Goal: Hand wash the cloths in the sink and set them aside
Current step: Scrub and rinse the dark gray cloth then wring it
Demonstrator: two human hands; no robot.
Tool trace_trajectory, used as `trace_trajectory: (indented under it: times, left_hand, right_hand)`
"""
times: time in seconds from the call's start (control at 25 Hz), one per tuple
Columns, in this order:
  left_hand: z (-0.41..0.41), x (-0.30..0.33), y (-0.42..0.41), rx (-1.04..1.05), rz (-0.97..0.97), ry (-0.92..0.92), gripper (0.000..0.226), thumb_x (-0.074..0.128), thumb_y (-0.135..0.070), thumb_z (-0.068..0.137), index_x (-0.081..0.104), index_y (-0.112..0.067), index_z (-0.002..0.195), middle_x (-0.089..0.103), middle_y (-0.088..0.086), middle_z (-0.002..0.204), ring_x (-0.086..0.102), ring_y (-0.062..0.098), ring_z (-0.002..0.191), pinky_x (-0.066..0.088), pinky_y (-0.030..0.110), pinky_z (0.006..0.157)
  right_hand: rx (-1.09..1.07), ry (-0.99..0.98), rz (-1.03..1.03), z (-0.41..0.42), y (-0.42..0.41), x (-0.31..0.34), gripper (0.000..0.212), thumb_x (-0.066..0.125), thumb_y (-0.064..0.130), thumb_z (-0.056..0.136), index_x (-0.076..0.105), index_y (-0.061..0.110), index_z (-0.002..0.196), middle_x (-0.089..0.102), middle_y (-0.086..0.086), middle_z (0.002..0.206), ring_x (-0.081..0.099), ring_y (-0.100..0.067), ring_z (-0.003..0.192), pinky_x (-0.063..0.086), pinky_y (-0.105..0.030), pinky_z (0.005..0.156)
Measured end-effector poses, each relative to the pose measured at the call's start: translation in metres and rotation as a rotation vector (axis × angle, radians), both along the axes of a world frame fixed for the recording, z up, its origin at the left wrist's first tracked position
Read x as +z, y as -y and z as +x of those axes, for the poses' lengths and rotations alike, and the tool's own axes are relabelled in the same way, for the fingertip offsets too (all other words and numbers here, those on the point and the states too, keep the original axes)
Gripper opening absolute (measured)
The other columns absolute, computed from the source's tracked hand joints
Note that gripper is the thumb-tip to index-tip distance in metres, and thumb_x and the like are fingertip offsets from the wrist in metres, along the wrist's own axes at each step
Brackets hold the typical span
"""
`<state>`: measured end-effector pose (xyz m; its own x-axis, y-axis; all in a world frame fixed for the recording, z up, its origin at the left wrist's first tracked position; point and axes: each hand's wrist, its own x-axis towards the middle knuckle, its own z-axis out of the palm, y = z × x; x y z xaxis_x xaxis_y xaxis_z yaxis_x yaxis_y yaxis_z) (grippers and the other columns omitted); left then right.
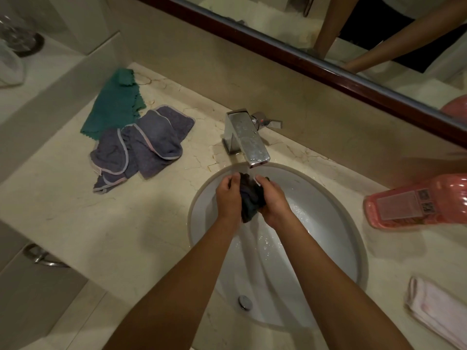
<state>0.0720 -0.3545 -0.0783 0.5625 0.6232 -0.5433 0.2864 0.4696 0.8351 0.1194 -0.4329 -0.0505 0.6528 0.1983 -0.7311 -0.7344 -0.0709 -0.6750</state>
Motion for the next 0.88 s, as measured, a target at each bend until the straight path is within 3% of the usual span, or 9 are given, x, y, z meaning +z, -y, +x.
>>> trace_trajectory:
  times: [0.12,0.28,0.36,0.44,0.52,0.6,0.68,0.8,0.88]
  left_hand:
    - [-0.006,0.000,-0.009,-0.049,-0.095,0.091,0.024,0.046,-0.018,0.106,0.065,-0.023,0.119,0.068,0.007,0.116,0.066,0.022,0.107,0.057,0.034,0.088]
    - [-0.005,0.002,-0.012,-0.087,-0.258,0.213,0.039,0.044,-0.002,0.104,0.055,-0.013,0.140,0.066,0.010,0.127,0.063,0.023,0.118,0.054,0.033,0.096]
    - [-0.005,0.005,-0.012,-0.124,-0.228,0.205,0.039,0.049,-0.004,0.102,0.055,-0.012,0.140,0.067,0.011,0.127,0.064,0.025,0.117,0.054,0.038,0.098]
    - [-0.002,0.007,-0.015,-0.150,-0.106,0.164,0.034,0.053,-0.008,0.101,0.060,-0.013,0.135,0.071,0.003,0.117,0.067,0.019,0.108,0.057,0.031,0.091]
    - [-0.001,0.010,-0.021,-0.166,-0.044,0.114,0.030,0.055,-0.013,0.101,0.062,-0.018,0.130,0.071,-0.002,0.115,0.067,0.016,0.106,0.058,0.030,0.089]
    - [-0.001,0.006,-0.024,-0.186,-0.086,0.083,0.035,0.056,-0.016,0.102,0.059,-0.017,0.137,0.067,0.008,0.127,0.063,0.027,0.117,0.054,0.044,0.099]
    - [-0.004,-0.001,-0.023,-0.194,-0.142,0.080,0.042,0.057,-0.016,0.101,0.054,-0.018,0.142,0.063,0.013,0.134,0.060,0.032,0.122,0.051,0.051,0.103]
    - [-0.010,-0.005,-0.013,-0.179,-0.327,0.135,0.037,0.055,-0.021,0.102,0.054,-0.018,0.139,0.065,0.013,0.131,0.065,0.029,0.117,0.058,0.042,0.089]
    - [-0.009,-0.004,-0.006,-0.174,-0.437,0.055,0.033,0.048,-0.038,0.104,0.063,-0.017,0.125,0.069,0.014,0.125,0.069,0.027,0.109,0.058,0.039,0.080]
  right_hand:
    - [0.090,-0.114,-0.031,-0.005,0.004,0.000,0.030,0.056,0.045,0.099,0.061,0.019,0.113,0.069,-0.011,0.106,0.066,-0.027,0.101,0.057,-0.036,0.079]
    - [0.015,-0.232,0.134,-0.008,0.002,-0.001,0.032,0.057,0.043,0.099,0.066,0.016,0.114,0.071,-0.011,0.113,0.065,-0.026,0.106,0.052,-0.042,0.097]
    - [-0.059,-0.127,0.077,-0.008,-0.001,-0.005,0.022,0.060,0.031,0.100,0.068,0.012,0.108,0.071,-0.014,0.108,0.067,-0.029,0.103,0.054,-0.040,0.094]
    - [-0.163,0.023,-0.030,-0.008,0.000,-0.008,0.015,0.061,0.023,0.100,0.070,0.011,0.100,0.072,-0.011,0.100,0.068,-0.028,0.101,0.055,-0.039,0.095]
    - [-0.272,0.092,0.008,-0.005,0.004,-0.007,0.015,0.057,0.018,0.101,0.069,0.009,0.098,0.071,-0.010,0.094,0.067,-0.023,0.097,0.053,-0.037,0.098]
    - [-0.337,0.042,0.194,-0.001,0.010,-0.003,0.020,0.050,0.018,0.105,0.066,0.007,0.102,0.071,-0.013,0.098,0.067,-0.022,0.093,0.053,-0.037,0.095]
    - [-0.377,-0.084,0.416,0.003,0.013,0.004,0.030,0.044,0.027,0.107,0.064,0.006,0.114,0.070,-0.018,0.110,0.067,-0.027,0.102,0.052,-0.042,0.098]
    - [-0.324,-0.188,0.552,0.004,0.013,0.013,0.042,0.046,0.038,0.104,0.060,0.006,0.127,0.068,-0.017,0.116,0.066,-0.029,0.104,0.056,-0.043,0.090]
    - [-0.304,-0.193,0.569,0.002,0.010,0.015,0.043,0.052,0.034,0.101,0.053,0.011,0.138,0.063,-0.018,0.117,0.064,-0.030,0.104,0.057,-0.044,0.091]
